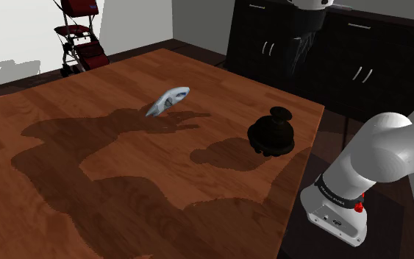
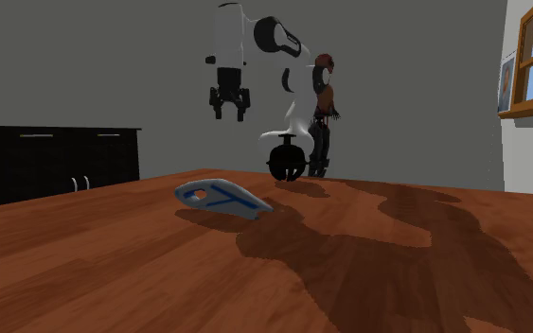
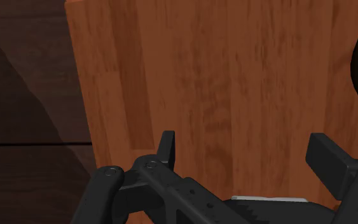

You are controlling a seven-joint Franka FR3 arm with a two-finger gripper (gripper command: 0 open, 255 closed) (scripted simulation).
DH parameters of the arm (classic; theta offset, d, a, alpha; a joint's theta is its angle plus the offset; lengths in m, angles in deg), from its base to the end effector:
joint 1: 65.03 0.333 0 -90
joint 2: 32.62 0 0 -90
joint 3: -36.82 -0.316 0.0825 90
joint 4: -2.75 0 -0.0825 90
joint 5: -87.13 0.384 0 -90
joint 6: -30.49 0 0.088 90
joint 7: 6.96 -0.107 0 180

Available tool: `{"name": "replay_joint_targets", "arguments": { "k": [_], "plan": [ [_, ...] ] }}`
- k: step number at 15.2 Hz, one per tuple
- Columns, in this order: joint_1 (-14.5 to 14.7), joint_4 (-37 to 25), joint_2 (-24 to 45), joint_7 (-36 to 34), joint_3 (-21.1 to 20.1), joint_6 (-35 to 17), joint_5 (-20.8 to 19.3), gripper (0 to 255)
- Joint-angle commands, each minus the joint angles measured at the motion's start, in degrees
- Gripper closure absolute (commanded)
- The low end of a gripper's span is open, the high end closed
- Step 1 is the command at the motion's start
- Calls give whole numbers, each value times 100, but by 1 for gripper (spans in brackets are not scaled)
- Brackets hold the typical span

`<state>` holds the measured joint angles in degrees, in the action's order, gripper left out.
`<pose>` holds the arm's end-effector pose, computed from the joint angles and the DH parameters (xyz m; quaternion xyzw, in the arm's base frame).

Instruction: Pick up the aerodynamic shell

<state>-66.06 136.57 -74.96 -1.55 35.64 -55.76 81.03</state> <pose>0.3120 -0.0094 0.5809 0.9962 0.0443 -0.0485 0.0578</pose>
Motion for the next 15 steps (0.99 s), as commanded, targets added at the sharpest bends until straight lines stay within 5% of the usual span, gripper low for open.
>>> {"name": "replay_joint_targets", "arguments": {
  "k": [1,15],
  "plan": [
    [0,0,0,0,0,0,0,0],
    [-203,-596,1674,-3803,-1856,-1194,1025,0]
  ]
}}
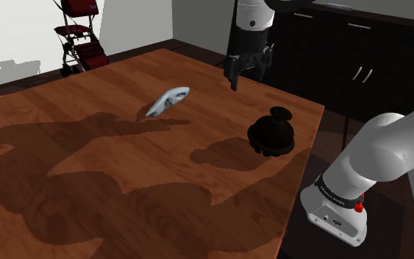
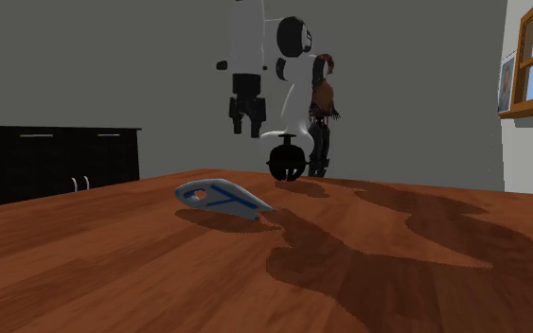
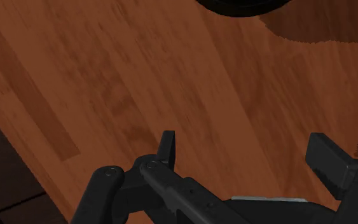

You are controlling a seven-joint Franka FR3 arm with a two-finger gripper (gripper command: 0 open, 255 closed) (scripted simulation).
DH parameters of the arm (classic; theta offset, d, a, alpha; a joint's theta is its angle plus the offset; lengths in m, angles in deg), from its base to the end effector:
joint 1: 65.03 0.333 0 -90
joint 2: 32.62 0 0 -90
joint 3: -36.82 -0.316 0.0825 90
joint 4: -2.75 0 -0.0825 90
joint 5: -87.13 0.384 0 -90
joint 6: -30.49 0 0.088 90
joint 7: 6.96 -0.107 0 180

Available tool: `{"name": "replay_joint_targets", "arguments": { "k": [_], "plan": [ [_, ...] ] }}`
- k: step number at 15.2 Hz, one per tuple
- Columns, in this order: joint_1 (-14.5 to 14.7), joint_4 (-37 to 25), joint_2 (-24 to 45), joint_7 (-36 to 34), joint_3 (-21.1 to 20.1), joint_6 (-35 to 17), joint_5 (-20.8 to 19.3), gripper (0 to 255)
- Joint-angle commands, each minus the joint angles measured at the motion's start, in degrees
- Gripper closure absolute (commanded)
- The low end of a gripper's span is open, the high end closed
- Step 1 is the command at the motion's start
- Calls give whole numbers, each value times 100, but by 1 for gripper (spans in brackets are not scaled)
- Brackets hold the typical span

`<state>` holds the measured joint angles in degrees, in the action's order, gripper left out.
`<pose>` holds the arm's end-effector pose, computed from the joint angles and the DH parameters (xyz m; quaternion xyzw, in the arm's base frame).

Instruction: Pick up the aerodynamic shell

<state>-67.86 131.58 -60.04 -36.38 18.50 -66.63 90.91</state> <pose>0.3850 0.1292 0.5319 0.9872 -0.1468 -0.0294 0.0546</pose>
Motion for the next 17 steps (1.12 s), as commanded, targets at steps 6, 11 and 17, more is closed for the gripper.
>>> {"name": "replay_joint_targets", "arguments": {
  "k": [6,11,17],
  "plan": [
    [-205,-932,1421,-1979,-803,-550,-144,0],
    [-230,-1885,2635,-3399,-1169,-733,-651,0],
    [108,-3371,4186,-4942,-1192,-627,-1441,0]
  ]
}}
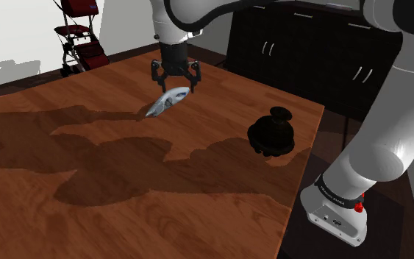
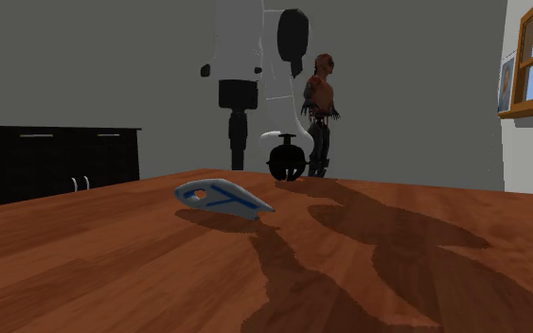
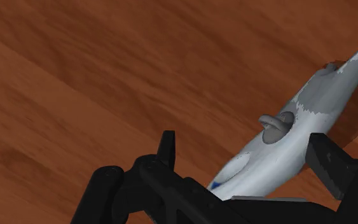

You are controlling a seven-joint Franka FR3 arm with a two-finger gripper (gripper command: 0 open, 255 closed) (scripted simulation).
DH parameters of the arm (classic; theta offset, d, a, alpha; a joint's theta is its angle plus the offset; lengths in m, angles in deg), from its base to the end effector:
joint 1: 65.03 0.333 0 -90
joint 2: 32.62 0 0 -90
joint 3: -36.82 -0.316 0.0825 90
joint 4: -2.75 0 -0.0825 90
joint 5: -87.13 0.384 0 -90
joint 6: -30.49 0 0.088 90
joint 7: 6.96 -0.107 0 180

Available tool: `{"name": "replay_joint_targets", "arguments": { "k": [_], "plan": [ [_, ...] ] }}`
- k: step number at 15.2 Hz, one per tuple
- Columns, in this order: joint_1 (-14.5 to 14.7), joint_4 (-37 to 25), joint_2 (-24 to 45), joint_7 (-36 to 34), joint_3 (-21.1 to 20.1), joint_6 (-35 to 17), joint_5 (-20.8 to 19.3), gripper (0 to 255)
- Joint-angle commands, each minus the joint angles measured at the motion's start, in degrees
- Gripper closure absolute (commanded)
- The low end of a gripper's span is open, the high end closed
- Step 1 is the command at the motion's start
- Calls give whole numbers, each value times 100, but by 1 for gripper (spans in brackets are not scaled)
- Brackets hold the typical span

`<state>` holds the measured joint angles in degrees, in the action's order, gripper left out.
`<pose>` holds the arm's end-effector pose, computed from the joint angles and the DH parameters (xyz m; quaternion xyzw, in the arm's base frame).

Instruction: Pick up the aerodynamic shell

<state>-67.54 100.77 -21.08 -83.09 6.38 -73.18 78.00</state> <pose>0.5513 0.2548 0.4753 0.9196 -0.3903 -0.0022 0.0447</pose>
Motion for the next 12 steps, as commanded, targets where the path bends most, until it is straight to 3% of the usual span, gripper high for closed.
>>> {"name": "replay_joint_targets", "arguments": {
  "k": [1,3,12],
  "plan": [
    [163,-580,549,-490,54,80,-270,0],
    [334,-1107,988,-830,141,190,-458,0],
    [324,-663,1091,-906,188,-340,-529,0]
  ]
}}
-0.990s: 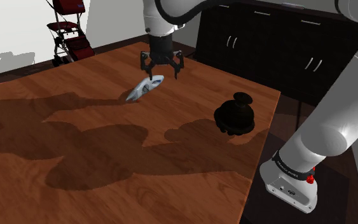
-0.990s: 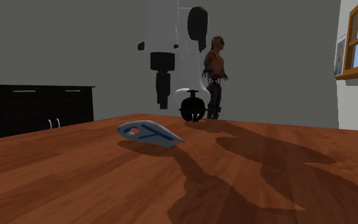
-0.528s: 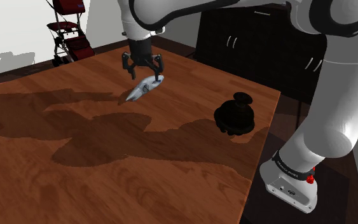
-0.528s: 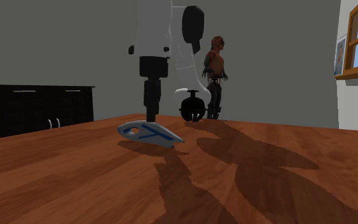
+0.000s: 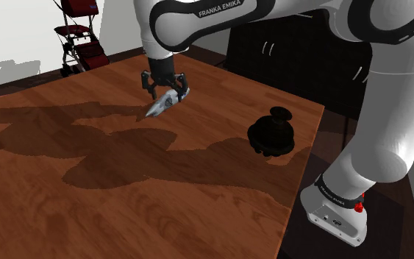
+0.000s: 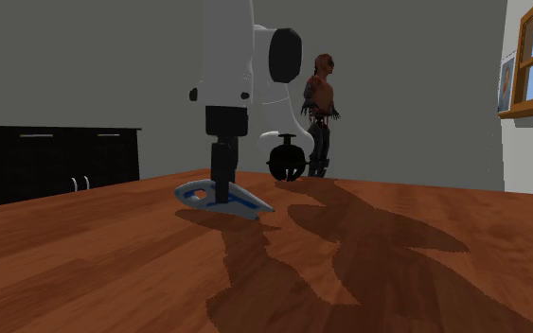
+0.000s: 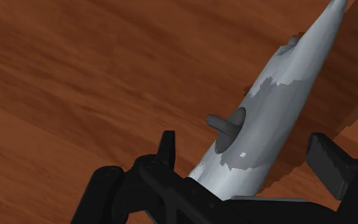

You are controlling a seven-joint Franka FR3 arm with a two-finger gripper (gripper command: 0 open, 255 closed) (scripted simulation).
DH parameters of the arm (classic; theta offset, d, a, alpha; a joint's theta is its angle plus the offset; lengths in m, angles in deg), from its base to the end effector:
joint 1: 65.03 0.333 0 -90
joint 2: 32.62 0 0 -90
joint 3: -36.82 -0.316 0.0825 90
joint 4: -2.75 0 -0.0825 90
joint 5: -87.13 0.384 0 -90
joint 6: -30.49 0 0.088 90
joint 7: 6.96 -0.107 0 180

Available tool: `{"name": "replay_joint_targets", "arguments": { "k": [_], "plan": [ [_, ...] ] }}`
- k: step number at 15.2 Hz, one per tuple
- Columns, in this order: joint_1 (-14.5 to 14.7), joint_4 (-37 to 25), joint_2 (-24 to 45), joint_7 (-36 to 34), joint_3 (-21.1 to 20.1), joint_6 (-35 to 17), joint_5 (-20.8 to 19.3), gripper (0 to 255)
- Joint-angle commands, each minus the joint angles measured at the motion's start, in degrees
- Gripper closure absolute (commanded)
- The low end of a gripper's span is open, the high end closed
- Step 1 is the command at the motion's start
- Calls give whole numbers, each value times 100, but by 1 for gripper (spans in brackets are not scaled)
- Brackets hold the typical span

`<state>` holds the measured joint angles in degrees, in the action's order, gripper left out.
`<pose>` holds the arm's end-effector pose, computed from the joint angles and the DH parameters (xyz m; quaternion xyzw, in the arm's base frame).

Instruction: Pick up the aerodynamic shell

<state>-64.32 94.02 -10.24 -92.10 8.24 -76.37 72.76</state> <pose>0.5967 0.2690 0.4244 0.8955 -0.4431 0.0041 0.0427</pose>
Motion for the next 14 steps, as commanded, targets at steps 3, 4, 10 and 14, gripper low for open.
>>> {"name": "replay_joint_targets", "arguments": {
  "k": [3,4,10,14],
  "plan": [
    [1,10,7,-4,2,-19,-5,255],
    [1,9,8,-4,2,-19,-5,255],
    [2,11,8,-5,2,-21,-5,255],
    [8,-210,-57,39,-19,255,40,255]
  ]
}}
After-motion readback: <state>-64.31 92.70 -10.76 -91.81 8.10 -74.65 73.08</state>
